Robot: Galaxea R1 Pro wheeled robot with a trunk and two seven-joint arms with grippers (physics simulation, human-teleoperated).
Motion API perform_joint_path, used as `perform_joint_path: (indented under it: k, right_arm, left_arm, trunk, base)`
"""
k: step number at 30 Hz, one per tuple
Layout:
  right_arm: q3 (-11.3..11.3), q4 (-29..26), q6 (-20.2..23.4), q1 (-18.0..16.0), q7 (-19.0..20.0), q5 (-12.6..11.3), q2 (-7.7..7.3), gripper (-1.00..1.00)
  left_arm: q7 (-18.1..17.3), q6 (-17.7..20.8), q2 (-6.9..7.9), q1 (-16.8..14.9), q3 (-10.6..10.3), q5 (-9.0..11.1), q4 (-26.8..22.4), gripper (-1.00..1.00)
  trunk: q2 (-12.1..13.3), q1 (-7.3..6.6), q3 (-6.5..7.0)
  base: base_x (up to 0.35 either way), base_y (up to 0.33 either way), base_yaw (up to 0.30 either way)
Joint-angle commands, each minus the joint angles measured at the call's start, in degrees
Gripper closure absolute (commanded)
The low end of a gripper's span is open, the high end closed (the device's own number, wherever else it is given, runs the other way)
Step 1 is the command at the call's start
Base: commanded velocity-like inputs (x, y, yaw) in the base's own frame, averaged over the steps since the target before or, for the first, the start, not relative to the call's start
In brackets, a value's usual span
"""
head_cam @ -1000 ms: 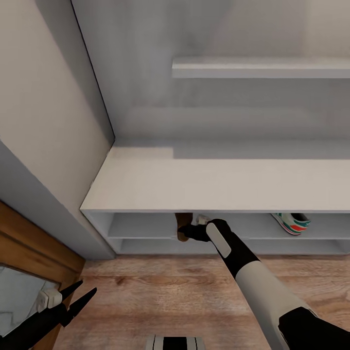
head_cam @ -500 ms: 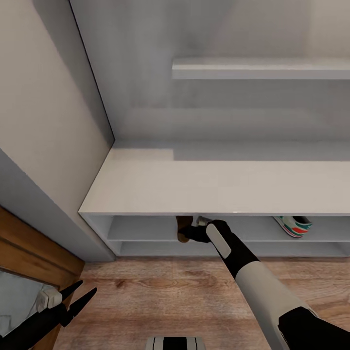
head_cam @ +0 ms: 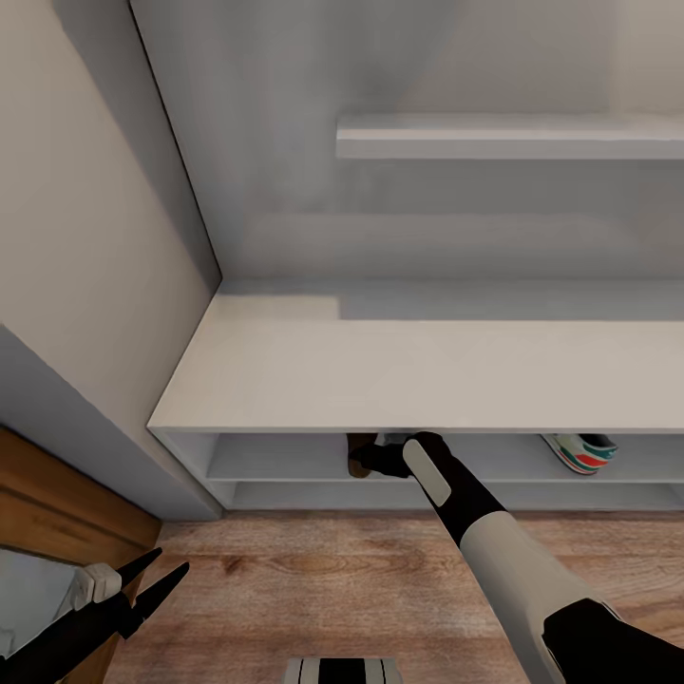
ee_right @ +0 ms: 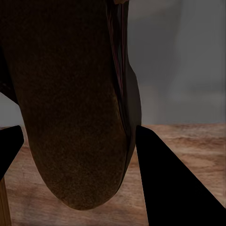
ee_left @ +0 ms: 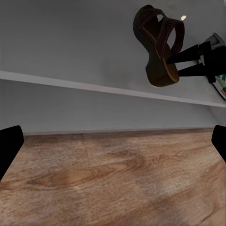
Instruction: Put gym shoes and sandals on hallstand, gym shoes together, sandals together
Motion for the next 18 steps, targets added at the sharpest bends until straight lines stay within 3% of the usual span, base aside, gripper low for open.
perform_joint_path:
  k: [1,18]
  right_arm:
    - [0.0,0.02,-0.04,0.0,-0.06,-0.18,0.01,1.0]
    - [0.0,0.05,-0.04,0.0,-0.06,-0.17,0.04,1.0]
  left_arm:
    - [0.0,0.0,0.0,0.0,0.0,0.0,0.0,-1.0]
    - [0.0,0.0,0.0,0.0,0.0,0.02,0.0,-1.0]
  trunk:
    - [0.0,0.0,0.0]
    - [0.0,0.0,0.0]
  base:
    - [0.013,0.0,0.0]
    - [0.002,0.0,0.0]
